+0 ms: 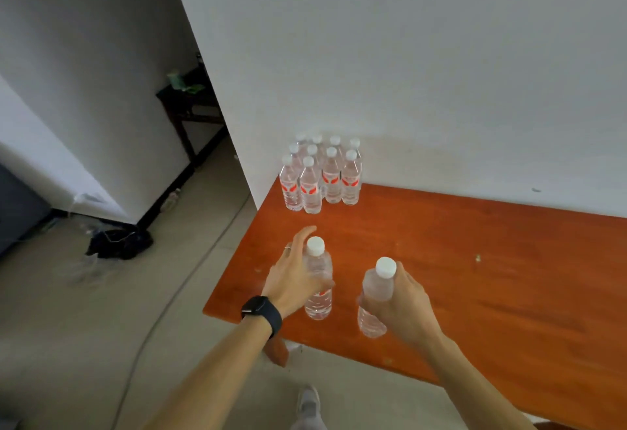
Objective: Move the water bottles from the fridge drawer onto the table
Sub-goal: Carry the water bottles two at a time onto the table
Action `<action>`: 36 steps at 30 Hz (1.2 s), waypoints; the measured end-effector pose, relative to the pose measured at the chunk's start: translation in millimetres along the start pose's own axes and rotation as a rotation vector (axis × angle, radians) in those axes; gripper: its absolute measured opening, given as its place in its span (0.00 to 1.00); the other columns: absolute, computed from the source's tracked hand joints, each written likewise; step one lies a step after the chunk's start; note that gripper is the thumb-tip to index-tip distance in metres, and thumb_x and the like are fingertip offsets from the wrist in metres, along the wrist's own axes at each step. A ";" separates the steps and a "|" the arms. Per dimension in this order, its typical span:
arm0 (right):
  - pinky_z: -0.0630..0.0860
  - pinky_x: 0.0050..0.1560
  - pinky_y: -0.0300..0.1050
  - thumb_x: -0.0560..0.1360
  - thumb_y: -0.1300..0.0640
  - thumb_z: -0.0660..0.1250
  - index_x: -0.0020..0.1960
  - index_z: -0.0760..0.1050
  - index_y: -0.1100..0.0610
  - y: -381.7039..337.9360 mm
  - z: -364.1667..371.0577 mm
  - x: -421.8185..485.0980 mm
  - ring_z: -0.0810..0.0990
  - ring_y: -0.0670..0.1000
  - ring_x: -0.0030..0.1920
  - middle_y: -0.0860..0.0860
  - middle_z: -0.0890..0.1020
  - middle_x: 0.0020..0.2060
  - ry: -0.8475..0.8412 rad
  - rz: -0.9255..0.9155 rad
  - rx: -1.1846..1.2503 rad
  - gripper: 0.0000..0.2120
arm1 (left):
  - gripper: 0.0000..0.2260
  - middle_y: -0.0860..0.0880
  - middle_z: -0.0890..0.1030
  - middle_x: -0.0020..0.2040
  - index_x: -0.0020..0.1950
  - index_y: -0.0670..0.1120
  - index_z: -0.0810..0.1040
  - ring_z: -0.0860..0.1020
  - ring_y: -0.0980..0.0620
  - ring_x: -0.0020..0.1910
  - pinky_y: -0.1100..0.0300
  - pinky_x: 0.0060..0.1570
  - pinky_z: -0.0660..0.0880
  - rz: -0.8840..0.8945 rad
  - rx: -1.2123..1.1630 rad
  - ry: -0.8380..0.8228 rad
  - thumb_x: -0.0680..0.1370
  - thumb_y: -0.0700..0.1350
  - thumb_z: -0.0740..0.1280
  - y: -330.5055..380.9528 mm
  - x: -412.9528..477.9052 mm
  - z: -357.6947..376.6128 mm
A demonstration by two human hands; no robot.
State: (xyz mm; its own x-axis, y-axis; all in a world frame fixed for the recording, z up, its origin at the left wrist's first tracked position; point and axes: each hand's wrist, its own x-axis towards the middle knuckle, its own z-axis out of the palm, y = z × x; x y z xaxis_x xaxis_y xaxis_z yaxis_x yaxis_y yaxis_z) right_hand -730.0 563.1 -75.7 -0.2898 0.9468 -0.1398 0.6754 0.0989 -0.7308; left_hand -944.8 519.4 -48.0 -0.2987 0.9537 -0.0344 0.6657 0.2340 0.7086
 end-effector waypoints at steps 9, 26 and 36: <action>0.82 0.49 0.48 0.67 0.42 0.78 0.59 0.66 0.45 -9.4 42.1 138.6 0.80 0.46 0.49 0.42 0.76 0.52 -0.027 0.111 -0.007 0.28 | 0.21 0.54 0.79 0.51 0.61 0.58 0.63 0.78 0.51 0.49 0.57 0.44 0.79 0.254 0.353 -0.116 0.74 0.57 0.71 -50.9 162.2 18.7; 0.75 0.54 0.38 0.71 0.46 0.77 0.72 0.62 0.45 -37.9 71.4 341.1 0.75 0.43 0.60 0.42 0.73 0.65 0.114 0.092 0.213 0.36 | 0.33 0.50 0.83 0.49 0.55 0.47 0.75 0.79 0.49 0.55 0.44 0.58 0.71 0.555 0.784 0.027 0.61 0.67 0.78 -72.5 376.4 35.4; 0.82 0.39 0.37 0.78 0.45 0.69 0.80 0.47 0.47 -4.7 83.4 351.1 0.84 0.47 0.44 0.54 0.81 0.62 0.065 0.111 0.183 0.40 | 0.31 0.50 0.85 0.51 0.65 0.51 0.71 0.79 0.47 0.58 0.45 0.61 0.70 0.561 0.776 -0.012 0.69 0.65 0.74 -78.6 394.1 36.0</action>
State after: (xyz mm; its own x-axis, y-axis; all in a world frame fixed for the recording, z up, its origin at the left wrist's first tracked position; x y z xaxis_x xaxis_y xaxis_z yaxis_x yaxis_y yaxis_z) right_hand -891.4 869.6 -177.1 -0.1723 0.9671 -0.1871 0.5649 -0.0586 -0.8231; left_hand -1090.2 883.6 -142.6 0.2061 0.9657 0.1578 0.9785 -0.2022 -0.0405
